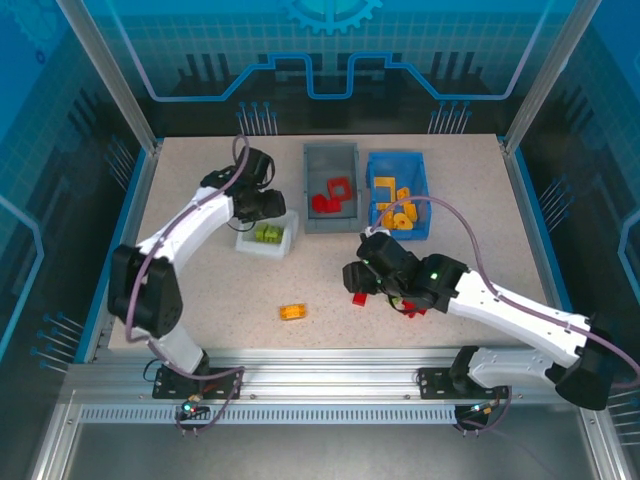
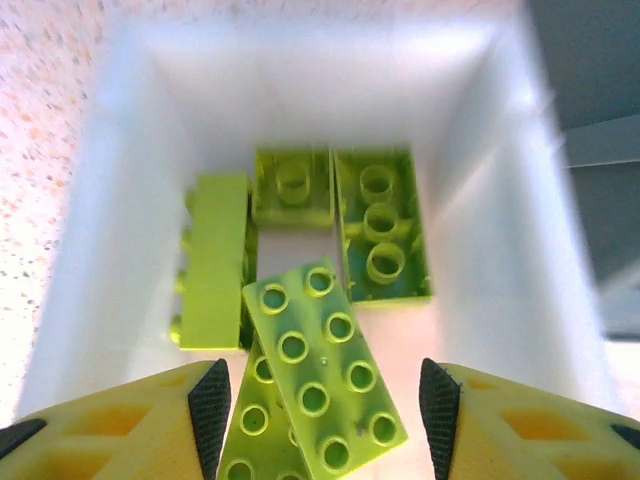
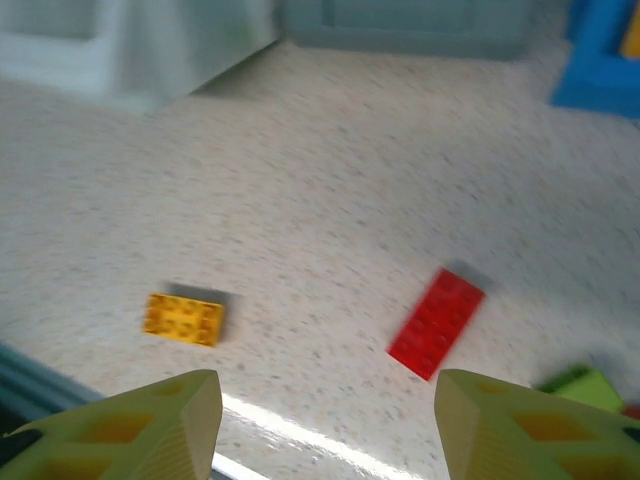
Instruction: Sort the legos into containers by color
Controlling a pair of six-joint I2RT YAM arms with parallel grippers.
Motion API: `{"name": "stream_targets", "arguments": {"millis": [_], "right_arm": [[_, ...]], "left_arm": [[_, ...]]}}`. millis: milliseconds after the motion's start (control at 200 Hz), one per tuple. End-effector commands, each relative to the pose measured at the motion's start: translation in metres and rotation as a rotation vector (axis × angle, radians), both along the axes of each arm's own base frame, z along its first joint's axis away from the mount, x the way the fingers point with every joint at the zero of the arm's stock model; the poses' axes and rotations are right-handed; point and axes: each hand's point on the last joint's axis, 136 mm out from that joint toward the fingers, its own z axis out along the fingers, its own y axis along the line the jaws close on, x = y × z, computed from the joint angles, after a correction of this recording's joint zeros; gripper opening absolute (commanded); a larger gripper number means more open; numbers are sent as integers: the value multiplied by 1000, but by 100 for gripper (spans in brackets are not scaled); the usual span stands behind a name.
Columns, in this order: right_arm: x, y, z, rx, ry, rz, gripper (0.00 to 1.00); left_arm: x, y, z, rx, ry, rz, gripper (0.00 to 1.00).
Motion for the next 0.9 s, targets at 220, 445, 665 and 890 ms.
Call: {"name": "stream_targets", "arguments": {"millis": [220, 445, 665, 890], "right_arm": [[-7, -8, -40, -94, 117, -139, 58], [-9, -1, -38, -76, 110, -91, 57], [-14, -6, -44, -57, 104, -77, 57], [-14, -5, -42, -56, 101, -74, 56]], "left_arm": [[-25, 0, -18, -28, 55, -5, 38], [-44, 12, -13, 37, 68, -32, 33], [-81, 2, -47, 4, 191, -107, 26], [-59, -22, -73, -75, 190, -87, 22]]}}
